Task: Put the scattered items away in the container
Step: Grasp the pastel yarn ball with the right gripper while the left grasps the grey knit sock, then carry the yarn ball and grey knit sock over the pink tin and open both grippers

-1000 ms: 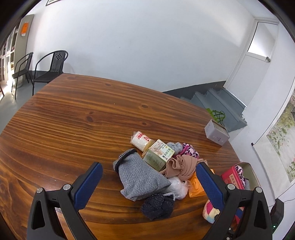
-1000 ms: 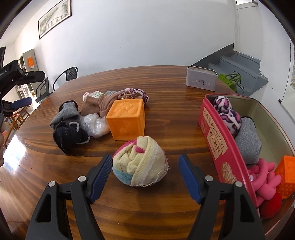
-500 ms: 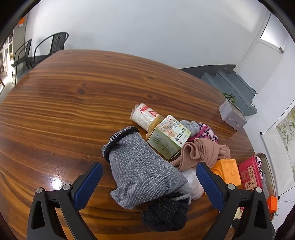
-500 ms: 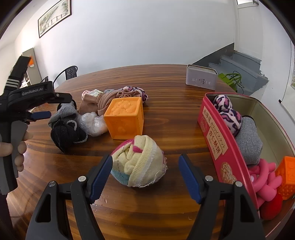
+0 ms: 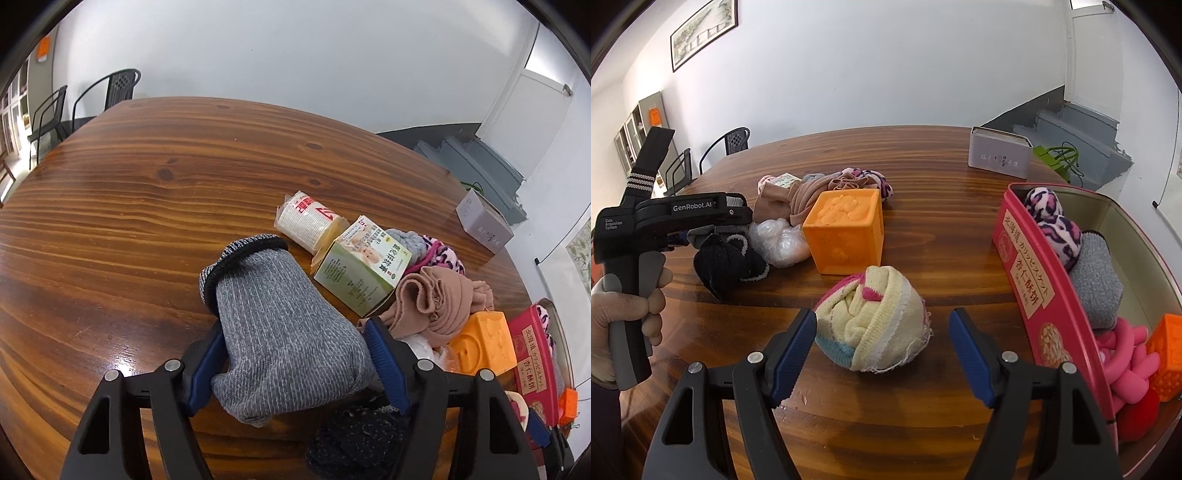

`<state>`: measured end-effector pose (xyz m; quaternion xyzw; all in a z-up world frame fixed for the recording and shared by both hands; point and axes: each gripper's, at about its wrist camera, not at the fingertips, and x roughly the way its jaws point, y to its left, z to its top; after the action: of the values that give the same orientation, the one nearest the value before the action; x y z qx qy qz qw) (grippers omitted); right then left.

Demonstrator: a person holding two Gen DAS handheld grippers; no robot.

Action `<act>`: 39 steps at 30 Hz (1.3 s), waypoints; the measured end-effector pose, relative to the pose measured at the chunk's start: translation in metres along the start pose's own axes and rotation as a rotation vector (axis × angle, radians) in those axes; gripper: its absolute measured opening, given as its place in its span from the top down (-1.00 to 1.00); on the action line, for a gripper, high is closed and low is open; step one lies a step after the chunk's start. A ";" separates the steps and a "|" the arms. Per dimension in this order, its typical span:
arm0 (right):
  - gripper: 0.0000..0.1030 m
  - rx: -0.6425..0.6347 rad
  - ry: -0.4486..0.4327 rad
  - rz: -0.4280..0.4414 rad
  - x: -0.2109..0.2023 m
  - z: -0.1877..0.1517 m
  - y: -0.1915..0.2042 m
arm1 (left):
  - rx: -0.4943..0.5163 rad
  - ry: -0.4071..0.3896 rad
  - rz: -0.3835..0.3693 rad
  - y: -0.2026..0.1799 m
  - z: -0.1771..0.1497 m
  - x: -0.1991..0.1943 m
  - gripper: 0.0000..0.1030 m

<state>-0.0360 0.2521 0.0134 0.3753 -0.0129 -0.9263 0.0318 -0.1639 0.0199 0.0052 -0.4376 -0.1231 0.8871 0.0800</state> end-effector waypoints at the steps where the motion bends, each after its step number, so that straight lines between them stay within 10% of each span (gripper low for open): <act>1: -0.50 0.001 0.001 0.002 0.000 0.000 0.000 | 0.004 -0.006 0.001 -0.001 0.000 -0.002 -0.28; 39: -0.05 0.050 -0.101 0.047 -0.036 0.008 0.001 | 0.028 -0.251 -0.077 -0.020 0.017 -0.102 -0.10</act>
<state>-0.0151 0.2539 0.0441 0.3283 -0.0464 -0.9424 0.0435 -0.1148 0.0111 0.0986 -0.3171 -0.1362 0.9328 0.1042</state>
